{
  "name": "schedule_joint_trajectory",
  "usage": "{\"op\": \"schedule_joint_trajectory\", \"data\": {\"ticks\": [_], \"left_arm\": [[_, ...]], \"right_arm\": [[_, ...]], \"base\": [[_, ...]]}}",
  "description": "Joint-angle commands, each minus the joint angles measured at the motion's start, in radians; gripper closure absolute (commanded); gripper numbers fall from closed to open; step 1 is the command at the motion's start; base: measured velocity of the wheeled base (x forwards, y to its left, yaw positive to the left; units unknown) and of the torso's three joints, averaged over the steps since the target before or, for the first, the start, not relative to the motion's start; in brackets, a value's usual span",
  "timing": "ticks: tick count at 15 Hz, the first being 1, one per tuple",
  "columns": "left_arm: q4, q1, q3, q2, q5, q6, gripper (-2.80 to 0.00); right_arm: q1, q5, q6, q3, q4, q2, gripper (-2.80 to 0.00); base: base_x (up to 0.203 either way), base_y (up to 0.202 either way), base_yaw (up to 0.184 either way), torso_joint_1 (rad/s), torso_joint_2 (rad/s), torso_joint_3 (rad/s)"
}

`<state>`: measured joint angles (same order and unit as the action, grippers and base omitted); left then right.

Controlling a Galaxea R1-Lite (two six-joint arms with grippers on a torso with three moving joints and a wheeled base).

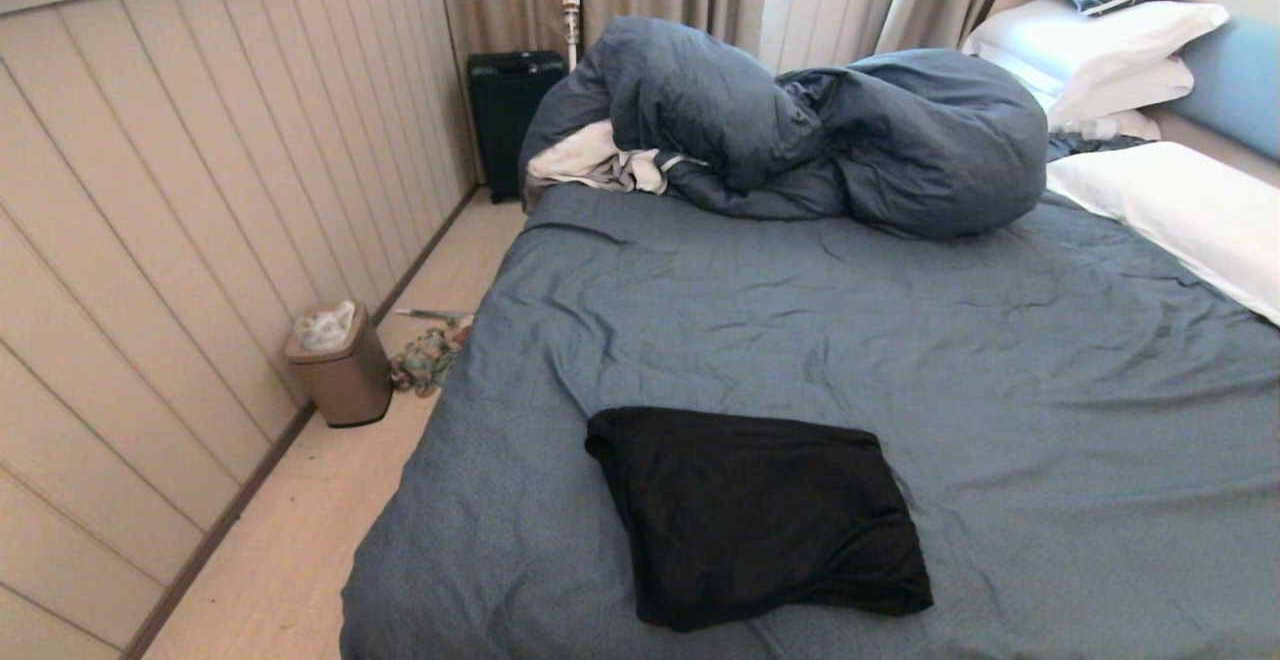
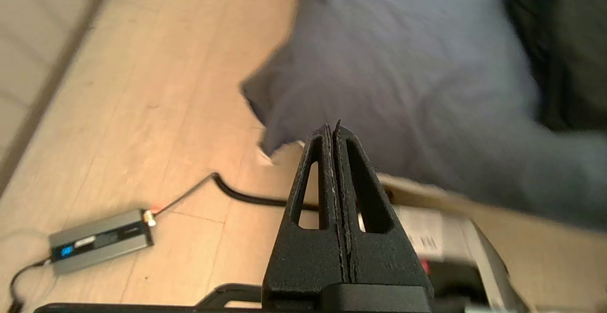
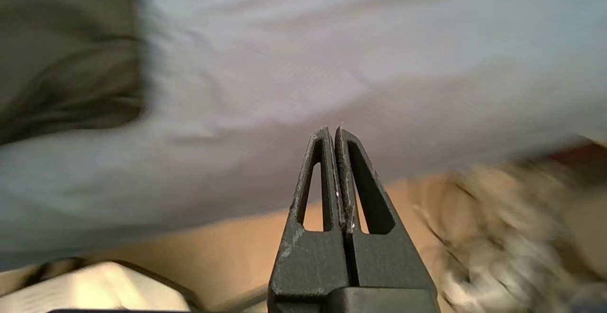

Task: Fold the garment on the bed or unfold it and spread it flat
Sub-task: Unford the black T-shirt

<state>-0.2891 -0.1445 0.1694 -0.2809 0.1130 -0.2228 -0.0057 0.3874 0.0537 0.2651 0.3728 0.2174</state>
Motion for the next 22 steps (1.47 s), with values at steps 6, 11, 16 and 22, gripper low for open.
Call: {"op": "schedule_joint_trajectory", "data": {"ticks": [6,11,16,22], "left_arm": [[0.167,0.025,-0.07,0.003,0.07,0.102,0.0],[0.204,0.027,-0.082,0.005,0.207,0.068,0.0],[0.117,0.159,-0.056,0.103,0.21,0.124,0.0],[0.266,0.143,-0.148,0.281,-0.128,0.305,0.0]], "right_arm": [[0.009,-0.38,-0.176,-0.22,-0.332,-0.214,0.0],[0.009,-0.401,-0.173,-0.263,-0.362,-0.214,0.0],[0.01,-0.406,-0.119,-0.265,-0.377,-0.214,0.0],[0.009,-0.383,-0.08,-0.265,-0.377,-0.216,0.0]], "base": [[0.0,0.0,0.0,0.0,0.0,0.0],[0.0,0.0,0.0,0.0,0.0,0.0],[0.0,0.0,0.0,0.0,0.0,0.0],[0.0,0.0,0.0,0.0,0.0,0.0]]}}
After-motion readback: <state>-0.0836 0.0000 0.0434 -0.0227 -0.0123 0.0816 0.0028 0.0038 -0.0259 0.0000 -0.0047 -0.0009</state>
